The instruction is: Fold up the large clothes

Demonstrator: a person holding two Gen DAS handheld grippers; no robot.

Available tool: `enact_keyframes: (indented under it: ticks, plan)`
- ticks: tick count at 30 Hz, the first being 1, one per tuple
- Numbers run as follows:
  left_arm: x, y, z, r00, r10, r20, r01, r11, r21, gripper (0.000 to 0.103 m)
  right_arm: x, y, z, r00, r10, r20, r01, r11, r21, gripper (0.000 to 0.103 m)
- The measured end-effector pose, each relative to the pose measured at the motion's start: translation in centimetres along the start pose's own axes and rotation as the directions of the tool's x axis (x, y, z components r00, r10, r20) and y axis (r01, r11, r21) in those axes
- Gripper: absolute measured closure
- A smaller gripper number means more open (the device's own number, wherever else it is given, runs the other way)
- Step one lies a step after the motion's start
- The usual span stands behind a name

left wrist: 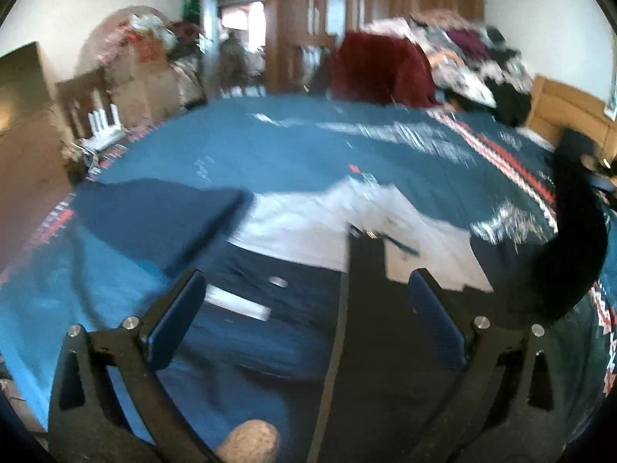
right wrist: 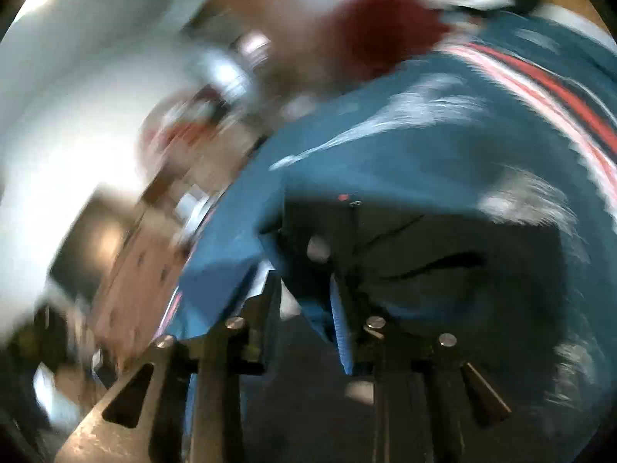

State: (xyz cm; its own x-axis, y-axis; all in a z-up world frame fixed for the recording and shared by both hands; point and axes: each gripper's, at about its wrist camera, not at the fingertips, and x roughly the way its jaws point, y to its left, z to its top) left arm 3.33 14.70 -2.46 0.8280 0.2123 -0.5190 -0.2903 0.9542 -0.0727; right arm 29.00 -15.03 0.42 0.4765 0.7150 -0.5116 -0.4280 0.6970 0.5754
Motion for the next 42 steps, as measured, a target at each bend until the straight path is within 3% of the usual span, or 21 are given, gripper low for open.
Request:
enact_keyframes:
  ticks: [2,3,5,7,10,12,14,16,18,21,22,25,28,29,33,38,42]
  plan:
    - [-1.2,2.5,0.0,1.0,0.027,0.015,-0.026,1.0,-0.008,0.0,-1.5,4.0,0.0,0.998,0.035,0.058,-0.032,0.998,-0.049,0.072]
    - [-1.5,4.1,-0.3,0.999,0.037,0.009,-0.037,0.999,-0.02,0.0,-2.7,4.5,-0.2,0.995,0.035,0.089,-0.031,0.998,-0.052,0.064]
    - [-1.4,7.1,-1.4,0.998,0.051,-0.021,-0.052,0.997,-0.051,0.0,-5.5,4.0,-1.6,0.988,-0.022,0.153,0.031,0.998,-0.054,0.049]
    - [-0.5,9.7,-3.1,0.996,0.063,-0.07,-0.069,0.994,-0.081,0.0,-7.4,2.0,-4.1,0.979,-0.105,0.176,0.108,0.994,-0.004,0.045]
    - [1.5,12.3,-5.8,0.985,0.066,-0.16,-0.087,0.988,-0.125,0.001,-8.6,-2.9,-11.0,0.97,-0.218,0.109,0.204,0.971,0.125,0.044]
    - [2.7,13.2,-6.9,0.978,0.017,-0.206,-0.053,0.984,-0.173,0.002,-8.6,-5.4,-16.3,0.964,-0.265,0.034,0.253,0.948,0.195,0.044]
    - [3.9,12.8,-7.4,0.97,-0.068,-0.234,0.017,0.977,-0.212,0.012,-8.3,-7.8,-21.0,0.963,-0.268,-0.031,0.266,0.927,0.262,0.044]
    - [6.0,11.0,-7.2,0.945,-0.189,-0.268,0.122,0.961,-0.25,0.017,-7.8,-9.1,-25.8,0.96,-0.267,-0.078,0.278,0.907,0.317,0.044]
    - [7.6,8.8,-6.7,0.921,-0.265,-0.287,0.189,0.945,-0.268,0.026,-7.0,-10.0,-30.5,0.96,-0.246,-0.134,0.278,0.897,0.342,0.044]
    - [10.4,5.3,-6.1,0.863,-0.384,-0.328,0.294,0.91,-0.292,0.035,-5.4,-10.3,-34.3,0.96,-0.225,-0.165,0.27,0.9,0.343,0.044]
    - [11.6,4.0,-6.4,0.829,-0.443,-0.342,0.336,0.883,-0.328,0.036,-5.2,-10.4,-35.1,0.958,-0.233,-0.167,0.277,0.904,0.327,0.045]
    - [14.1,1.9,-6.7,0.766,-0.523,-0.372,0.374,0.835,-0.404,0.041,-5.1,-11.3,-36.3,0.964,-0.22,-0.151,0.259,0.905,0.336,0.045]
    - [16.1,0.3,-7.9,0.734,-0.539,-0.412,0.358,0.824,-0.44,0.046,-6.0,-11.8,-36.8,0.971,-0.2,-0.133,0.235,0.905,0.355,0.046]
    - [16.7,-0.3,-8.2,0.731,-0.539,-0.419,0.351,0.823,-0.446,0.048,-6.0,-11.9,-36.7,0.971,-0.198,-0.135,0.234,0.907,0.351,0.046]
    - [17.2,-0.5,-8.1,0.756,-0.512,-0.408,0.322,0.833,-0.449,0.05,-5.5,-11.7,-35.9,0.969,-0.199,-0.144,0.237,0.909,0.344,0.046]
    - [18.1,0.6,-7.3,0.786,-0.482,-0.387,0.279,0.835,-0.474,0.063,-5.4,-10.7,-35.2,0.969,-0.201,-0.143,0.24,0.906,0.348,0.046]
    - [19.0,0.9,-7.2,0.798,-0.468,-0.381,0.259,0.836,-0.483,0.073,-5.8,-10.4,-35.4,0.969,-0.202,-0.144,0.24,0.907,0.345,0.046]
